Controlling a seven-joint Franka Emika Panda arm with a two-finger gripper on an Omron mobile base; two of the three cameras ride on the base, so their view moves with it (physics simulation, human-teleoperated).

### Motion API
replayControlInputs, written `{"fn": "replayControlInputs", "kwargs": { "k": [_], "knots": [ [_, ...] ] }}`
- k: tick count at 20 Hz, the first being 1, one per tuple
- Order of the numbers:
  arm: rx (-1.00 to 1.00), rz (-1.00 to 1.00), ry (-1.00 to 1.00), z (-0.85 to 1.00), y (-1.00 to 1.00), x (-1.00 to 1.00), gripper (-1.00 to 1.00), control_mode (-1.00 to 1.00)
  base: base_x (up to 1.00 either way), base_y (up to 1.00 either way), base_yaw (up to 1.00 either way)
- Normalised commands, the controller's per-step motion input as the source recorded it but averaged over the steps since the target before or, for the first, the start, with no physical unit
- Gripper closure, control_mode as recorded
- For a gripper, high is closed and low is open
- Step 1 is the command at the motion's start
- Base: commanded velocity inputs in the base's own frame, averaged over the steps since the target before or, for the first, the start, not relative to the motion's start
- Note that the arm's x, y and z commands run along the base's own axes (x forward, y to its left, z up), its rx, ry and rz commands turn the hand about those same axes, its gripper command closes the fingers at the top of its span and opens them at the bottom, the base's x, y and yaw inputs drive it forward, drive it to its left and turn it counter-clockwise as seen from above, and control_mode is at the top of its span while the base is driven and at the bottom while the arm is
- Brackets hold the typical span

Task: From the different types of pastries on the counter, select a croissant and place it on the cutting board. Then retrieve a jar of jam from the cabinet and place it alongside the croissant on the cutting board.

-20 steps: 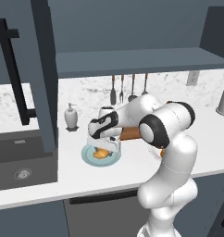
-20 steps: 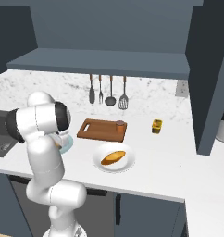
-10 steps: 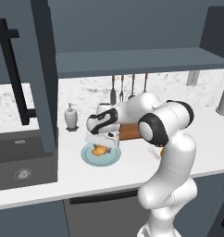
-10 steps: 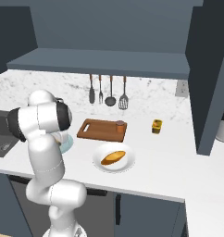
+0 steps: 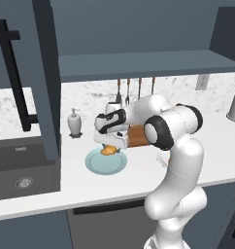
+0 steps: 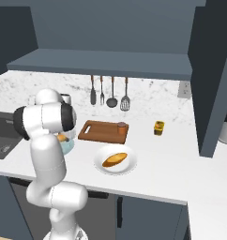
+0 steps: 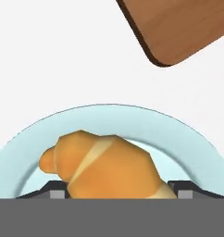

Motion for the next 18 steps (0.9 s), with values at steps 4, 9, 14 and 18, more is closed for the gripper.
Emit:
{"fn": "replayControlInputs", "kwargs": {
  "k": [4,9,14,18],
  "knots": [
    [-0.04,0.0,0.0,0.04,-0.44,0.41,1.0,-1.0,0.0,0.0,0.0],
    [-0.08,0.0,0.0,0.09,-0.44,0.25,1.0,-1.0,0.0,0.0,0.0],
    [-0.07,0.0,0.0,0.07,-0.51,0.28,1.0,-1.0,0.0,0.0,0.0],
    [-0.08,0.0,0.0,0.02,-0.57,0.2,1.0,-1.0,0.0,0.0,0.0]
  ]
}}
